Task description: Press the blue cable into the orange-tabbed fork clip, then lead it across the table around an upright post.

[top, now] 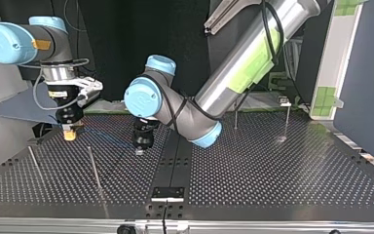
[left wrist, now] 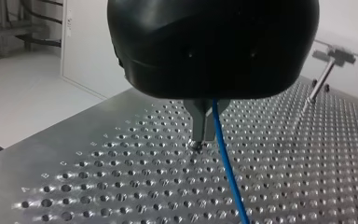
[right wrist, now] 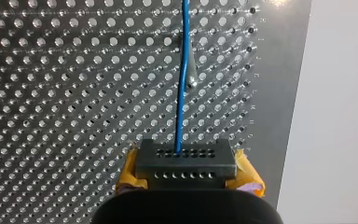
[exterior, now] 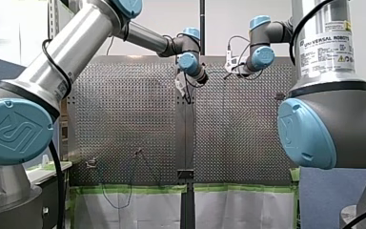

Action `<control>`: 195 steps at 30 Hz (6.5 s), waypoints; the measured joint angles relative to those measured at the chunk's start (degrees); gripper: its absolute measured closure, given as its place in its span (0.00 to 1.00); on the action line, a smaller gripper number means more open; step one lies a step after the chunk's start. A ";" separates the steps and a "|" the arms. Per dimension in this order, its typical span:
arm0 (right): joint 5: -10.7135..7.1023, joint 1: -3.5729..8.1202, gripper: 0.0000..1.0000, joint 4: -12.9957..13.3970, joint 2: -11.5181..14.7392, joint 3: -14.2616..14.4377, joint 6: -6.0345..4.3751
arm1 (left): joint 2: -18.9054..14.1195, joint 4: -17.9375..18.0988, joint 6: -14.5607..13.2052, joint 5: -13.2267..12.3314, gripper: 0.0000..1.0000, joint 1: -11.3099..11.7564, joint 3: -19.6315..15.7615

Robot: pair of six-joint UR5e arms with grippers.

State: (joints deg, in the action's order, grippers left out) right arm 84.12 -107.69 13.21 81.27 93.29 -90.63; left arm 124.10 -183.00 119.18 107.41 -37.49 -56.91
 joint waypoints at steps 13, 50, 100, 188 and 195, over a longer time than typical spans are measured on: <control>0.00 0.60 1.00 0.15 -0.01 -0.13 -0.17 | -0.19 0.13 -7.07 5.08 1.00 -0.44 0.85; -0.84 3.94 1.00 -7.02 -2.46 -13.02 -1.72 | 2.79 -1.38 -18.12 3.41 1.00 -1.51 12.45; 1.06 8.74 1.00 -6.84 -11.44 -13.80 -2.65 | 12.01 3.97 -8.56 -10.19 0.93 2.54 13.56; 3.60 11.03 1.00 11.73 -31.72 -0.15 1.87 | 12.02 7.10 2.96 2.39 0.06 -1.16 9.56; 3.66 11.18 1.00 14.32 -33.15 -0.16 1.70 | 12.00 7.22 0.37 4.95 0.06 -1.15 10.57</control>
State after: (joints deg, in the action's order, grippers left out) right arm 87.78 -96.51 27.53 48.11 93.14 -88.93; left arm 136.10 -175.78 119.55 112.36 -38.64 -46.34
